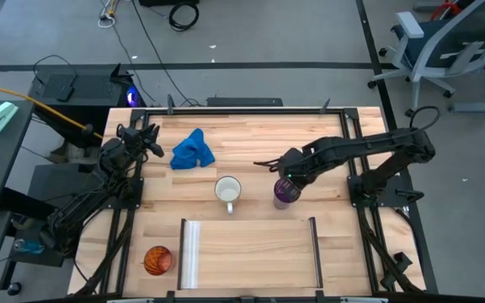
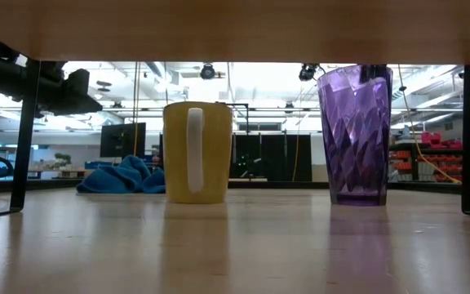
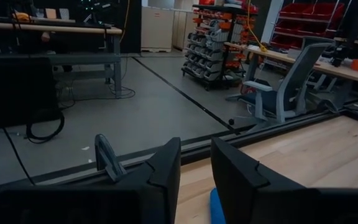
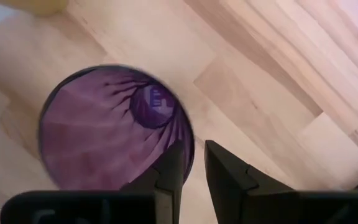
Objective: Stack small to large cups/mugs on shelf
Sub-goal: Put the purple cup on the shelf
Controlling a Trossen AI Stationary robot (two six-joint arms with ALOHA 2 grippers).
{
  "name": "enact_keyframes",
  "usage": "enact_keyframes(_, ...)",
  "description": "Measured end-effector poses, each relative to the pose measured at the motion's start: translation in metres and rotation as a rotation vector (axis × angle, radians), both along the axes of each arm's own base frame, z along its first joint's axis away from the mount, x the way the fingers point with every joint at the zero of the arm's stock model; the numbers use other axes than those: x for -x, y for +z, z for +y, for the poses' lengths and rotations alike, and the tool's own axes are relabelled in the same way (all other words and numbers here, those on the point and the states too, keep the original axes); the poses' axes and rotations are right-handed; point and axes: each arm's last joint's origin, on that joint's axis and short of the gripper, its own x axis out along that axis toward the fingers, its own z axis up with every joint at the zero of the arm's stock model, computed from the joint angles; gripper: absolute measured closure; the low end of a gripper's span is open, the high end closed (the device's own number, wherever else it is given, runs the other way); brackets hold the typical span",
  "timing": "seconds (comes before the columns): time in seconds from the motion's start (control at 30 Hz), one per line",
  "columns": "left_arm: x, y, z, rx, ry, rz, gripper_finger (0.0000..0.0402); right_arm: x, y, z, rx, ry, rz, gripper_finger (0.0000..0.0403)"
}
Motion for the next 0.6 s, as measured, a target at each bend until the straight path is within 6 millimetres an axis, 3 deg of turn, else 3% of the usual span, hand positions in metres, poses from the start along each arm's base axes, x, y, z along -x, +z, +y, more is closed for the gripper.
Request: enact_keyframes(0.6, 0.0, 0.0, 0.0, 0.0, -0.008, -0.001, 0.03, -0.018, -0.024, -0.003, -0.021, 0.061, 0.091, 0.0331)
